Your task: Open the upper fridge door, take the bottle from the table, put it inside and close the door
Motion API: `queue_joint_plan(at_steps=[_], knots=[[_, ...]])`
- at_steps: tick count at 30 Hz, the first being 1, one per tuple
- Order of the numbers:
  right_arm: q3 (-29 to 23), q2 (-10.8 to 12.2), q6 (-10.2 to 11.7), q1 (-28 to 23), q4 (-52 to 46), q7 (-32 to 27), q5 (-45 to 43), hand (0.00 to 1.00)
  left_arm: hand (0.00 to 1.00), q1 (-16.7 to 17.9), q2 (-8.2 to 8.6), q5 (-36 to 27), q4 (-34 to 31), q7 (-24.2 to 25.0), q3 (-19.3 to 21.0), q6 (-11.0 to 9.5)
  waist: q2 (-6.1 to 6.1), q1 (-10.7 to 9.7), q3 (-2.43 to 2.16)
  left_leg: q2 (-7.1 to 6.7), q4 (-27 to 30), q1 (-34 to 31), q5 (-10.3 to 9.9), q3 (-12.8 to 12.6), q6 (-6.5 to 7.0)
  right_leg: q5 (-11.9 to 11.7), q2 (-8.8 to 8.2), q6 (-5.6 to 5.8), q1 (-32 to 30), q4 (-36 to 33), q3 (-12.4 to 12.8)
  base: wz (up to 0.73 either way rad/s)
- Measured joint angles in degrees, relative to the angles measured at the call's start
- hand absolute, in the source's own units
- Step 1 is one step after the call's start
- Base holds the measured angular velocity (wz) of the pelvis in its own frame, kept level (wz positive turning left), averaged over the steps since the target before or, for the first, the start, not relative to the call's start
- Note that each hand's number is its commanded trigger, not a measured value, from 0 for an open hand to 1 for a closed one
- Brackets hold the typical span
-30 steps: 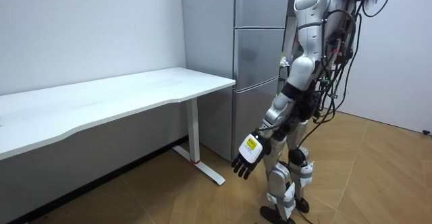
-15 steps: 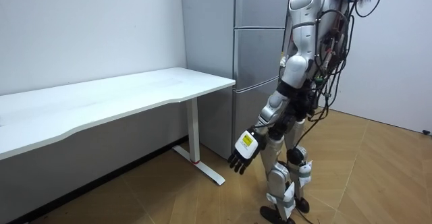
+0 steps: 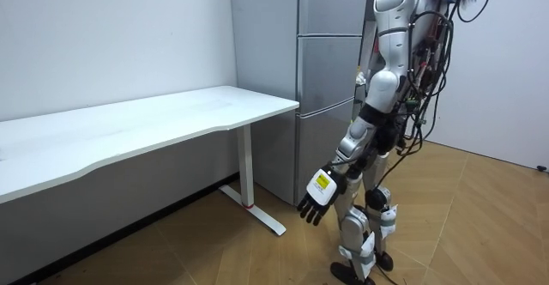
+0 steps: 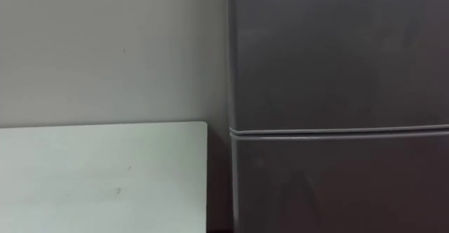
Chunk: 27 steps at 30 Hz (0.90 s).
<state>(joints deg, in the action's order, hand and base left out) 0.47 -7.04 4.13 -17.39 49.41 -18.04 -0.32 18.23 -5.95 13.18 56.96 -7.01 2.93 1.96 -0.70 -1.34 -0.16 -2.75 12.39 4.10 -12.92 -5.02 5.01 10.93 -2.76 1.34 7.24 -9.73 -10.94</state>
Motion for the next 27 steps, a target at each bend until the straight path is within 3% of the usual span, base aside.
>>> queue_joint_plan(at_steps=[13, 27], knots=[[0.6, 0.0, -0.1, 1.7, 4.2, 8.8, -3.5, 0.00, 0.00, -1.5, -0.33, 1.6, 0.7, 1.5, 0.3, 0.2, 1.08, 0.2, 0.26, -0.02, 0.3, -0.4, -0.4, 0.6, -0.03, 0.0, 0.10, 0.09, 1.1, 1.1, -1.3, 0.04], [0.5, 0.1, -0.6, 2.2, 4.4, 10.9, -4.8, 0.00, 0.00, -2.2, -1.04, 2.3, 1.0, 2.7, 0.3, 0.6, 1.76, 0.2, 0.34, -0.07, 0.4, -0.5, -0.8, 0.6, 0.13, 0.1, 0.02, 0.19, 1.2, 1.1, -1.7, 0.00]])
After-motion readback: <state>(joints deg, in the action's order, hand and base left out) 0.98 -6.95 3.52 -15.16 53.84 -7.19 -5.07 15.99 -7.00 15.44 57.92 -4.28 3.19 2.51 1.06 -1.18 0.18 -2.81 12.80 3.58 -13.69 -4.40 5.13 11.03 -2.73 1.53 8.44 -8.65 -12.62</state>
